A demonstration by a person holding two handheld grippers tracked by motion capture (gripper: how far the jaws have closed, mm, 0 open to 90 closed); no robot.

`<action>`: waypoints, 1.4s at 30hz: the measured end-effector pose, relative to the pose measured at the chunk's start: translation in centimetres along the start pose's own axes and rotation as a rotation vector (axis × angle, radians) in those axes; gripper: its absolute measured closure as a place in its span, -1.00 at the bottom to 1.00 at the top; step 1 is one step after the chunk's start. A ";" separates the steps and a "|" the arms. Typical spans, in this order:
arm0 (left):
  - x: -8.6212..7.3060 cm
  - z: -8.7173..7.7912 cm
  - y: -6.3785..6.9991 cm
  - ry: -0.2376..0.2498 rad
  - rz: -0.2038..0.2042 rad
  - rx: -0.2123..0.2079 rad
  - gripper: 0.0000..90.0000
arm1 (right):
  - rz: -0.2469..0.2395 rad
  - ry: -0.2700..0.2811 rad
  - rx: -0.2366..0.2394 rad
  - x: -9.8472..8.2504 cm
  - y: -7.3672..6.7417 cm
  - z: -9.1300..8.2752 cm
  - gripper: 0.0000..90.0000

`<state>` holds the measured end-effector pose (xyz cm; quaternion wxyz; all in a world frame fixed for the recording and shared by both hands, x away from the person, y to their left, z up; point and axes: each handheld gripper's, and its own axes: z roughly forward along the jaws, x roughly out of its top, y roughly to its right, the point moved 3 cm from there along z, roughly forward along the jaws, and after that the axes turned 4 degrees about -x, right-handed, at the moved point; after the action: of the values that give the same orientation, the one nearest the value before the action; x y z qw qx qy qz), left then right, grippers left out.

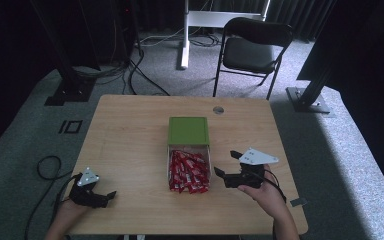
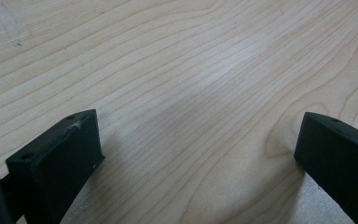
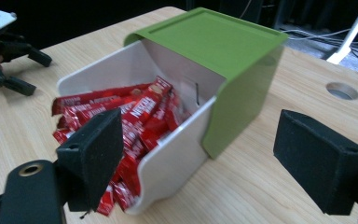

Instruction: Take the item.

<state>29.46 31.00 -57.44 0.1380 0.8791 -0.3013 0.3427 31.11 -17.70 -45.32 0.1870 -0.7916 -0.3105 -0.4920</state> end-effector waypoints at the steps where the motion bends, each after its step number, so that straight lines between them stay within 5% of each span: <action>1: 0.0 0.0 0.0 0.000 0.000 0.000 -0.97 | -0.003 0.002 0.008 0.3 -0.3 0.2 -0.65; 25: 0.0 0.0 0.0 0.002 -0.002 0.000 -0.97 | -0.027 -0.007 0.087 2.8 -4.9 5.4 -0.65; 42: 0.0 0.0 0.0 0.000 0.001 0.000 -0.97 | 0.006 -0.052 0.013 3.0 -7.0 8.6 -0.54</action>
<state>29.47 31.01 -57.44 0.1376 0.8790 -0.3016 0.3428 33.06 -6.46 -46.49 0.1854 -0.8038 -0.3163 -0.4685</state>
